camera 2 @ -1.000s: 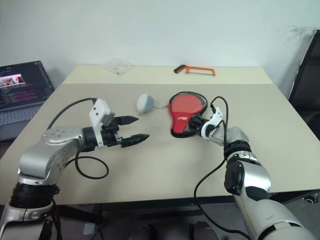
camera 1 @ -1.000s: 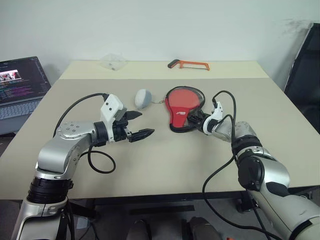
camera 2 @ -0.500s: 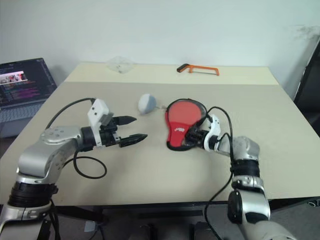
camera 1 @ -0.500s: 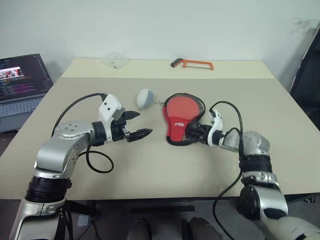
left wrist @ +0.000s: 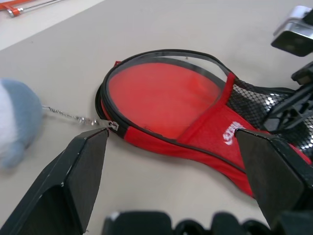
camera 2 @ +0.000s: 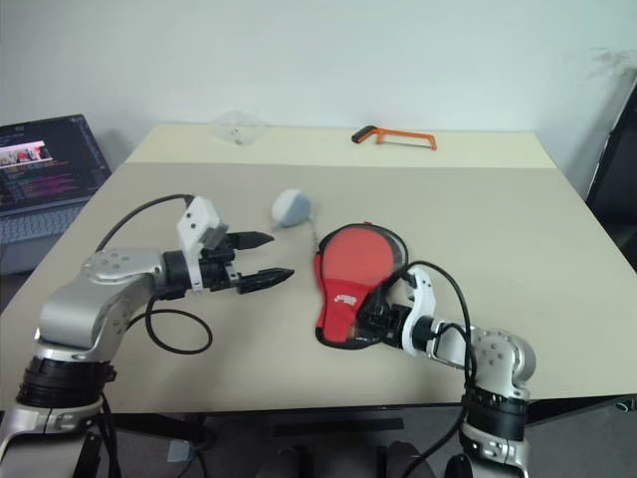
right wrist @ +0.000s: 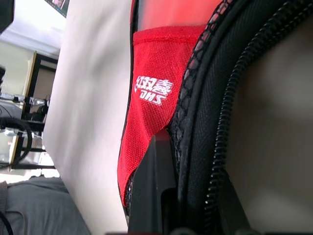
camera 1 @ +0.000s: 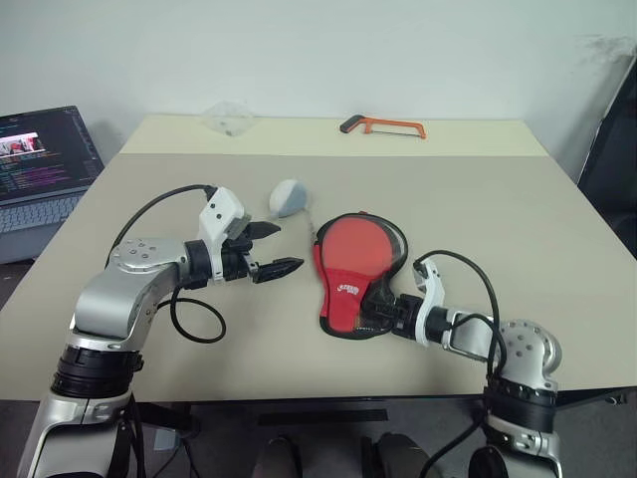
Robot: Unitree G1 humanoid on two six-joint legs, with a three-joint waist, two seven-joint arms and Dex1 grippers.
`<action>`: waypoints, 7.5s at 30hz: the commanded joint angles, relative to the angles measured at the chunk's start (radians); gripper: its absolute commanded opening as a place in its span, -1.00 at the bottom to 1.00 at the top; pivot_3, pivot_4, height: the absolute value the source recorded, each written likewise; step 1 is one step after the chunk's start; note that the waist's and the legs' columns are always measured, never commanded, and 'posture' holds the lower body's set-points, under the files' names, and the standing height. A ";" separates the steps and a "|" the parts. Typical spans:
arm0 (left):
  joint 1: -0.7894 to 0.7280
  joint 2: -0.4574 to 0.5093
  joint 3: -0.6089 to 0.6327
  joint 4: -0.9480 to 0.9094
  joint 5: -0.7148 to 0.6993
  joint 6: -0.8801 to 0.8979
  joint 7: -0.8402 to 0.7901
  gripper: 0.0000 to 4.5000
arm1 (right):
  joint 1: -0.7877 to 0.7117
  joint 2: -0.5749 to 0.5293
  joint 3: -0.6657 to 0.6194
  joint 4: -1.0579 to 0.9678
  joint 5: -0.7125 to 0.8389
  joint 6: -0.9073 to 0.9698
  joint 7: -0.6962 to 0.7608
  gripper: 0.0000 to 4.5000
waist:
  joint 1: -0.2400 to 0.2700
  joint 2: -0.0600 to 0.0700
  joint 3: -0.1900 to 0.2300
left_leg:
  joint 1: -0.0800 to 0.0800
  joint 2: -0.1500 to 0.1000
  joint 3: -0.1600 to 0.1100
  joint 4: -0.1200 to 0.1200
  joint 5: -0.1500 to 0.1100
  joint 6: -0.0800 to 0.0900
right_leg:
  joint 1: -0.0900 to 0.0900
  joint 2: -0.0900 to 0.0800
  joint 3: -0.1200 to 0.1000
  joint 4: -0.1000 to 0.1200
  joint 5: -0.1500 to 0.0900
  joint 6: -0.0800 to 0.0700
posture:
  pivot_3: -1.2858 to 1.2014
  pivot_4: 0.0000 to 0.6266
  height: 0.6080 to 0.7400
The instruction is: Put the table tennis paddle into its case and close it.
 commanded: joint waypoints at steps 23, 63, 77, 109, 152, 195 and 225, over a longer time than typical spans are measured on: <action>-0.068 0.020 -0.026 0.032 0.032 -0.040 -0.056 1.00 | 0.252 -0.169 0.155 -0.101 0.592 0.077 -0.337 -0.99 | 0.004 -0.003 -0.002 | 0.000 0.000 0.000 0.000 0.000 0.000 | 0.001 0.000 0.000 0.000 0.000 0.001 | 0.03 -0.52 1.00; -0.206 -0.080 -0.073 0.280 0.165 -0.151 0.035 1.00 | -0.159 -0.817 0.535 -0.081 -0.143 -0.708 0.286 0.99 | 0.038 -0.003 -0.001 | -0.002 -0.001 0.000 0.011 0.002 0.002 | 0.001 -0.001 0.002 0.001 0.002 0.006 | 0.03 -0.52 1.00; -0.493 -0.286 -0.135 0.770 0.297 -0.338 0.086 1.00 | -0.142 -0.226 0.654 0.461 -0.580 -1.025 0.172 0.99 | 0.055 -0.005 -0.002 | -0.005 -0.002 0.000 0.017 0.002 0.002 | 0.002 -0.001 0.001 0.001 0.006 0.008 | 0.03 -0.52 1.00; -0.734 -0.523 -0.310 1.453 0.760 -0.570 0.644 -0.46 | -0.125 -0.174 0.675 0.445 -0.760 -0.841 0.270 1.00 | 0.051 -0.005 -0.016 | -0.002 -0.003 -0.001 0.018 0.003 0.003 | 0.004 -0.001 0.001 0.002 0.008 0.013 | 0.03 -0.52 1.00; -0.786 -0.808 -0.724 1.520 1.293 -1.158 1.298 -0.81 | -0.059 -0.213 0.777 0.261 -0.817 -0.723 0.332 1.00 | 0.056 -0.003 -0.019 | -0.003 -0.004 0.001 0.017 0.003 0.003 | 0.003 -0.002 0.003 0.000 0.007 0.015 | 0.03 -0.52 1.00; -0.776 -0.490 -0.431 1.469 0.998 -1.080 0.645 0.99 | -0.139 -0.297 0.740 0.258 -0.822 -0.798 0.460 1.00 | 0.047 0.002 -0.024 | 0.000 -0.004 0.001 0.016 0.003 0.003 | 0.004 -0.001 0.003 0.001 0.007 0.015 | 0.03 -0.52 1.00; -0.191 -0.430 -0.129 0.457 0.219 -0.424 -0.097 0.99 | -0.512 -0.447 0.186 0.280 -0.556 -0.594 0.328 1.00 | 0.051 0.000 -0.015 | -0.003 -0.003 0.001 0.017 0.005 0.006 | 0.003 -0.003 0.002 0.001 0.009 0.012 | 0.03 -0.52 1.00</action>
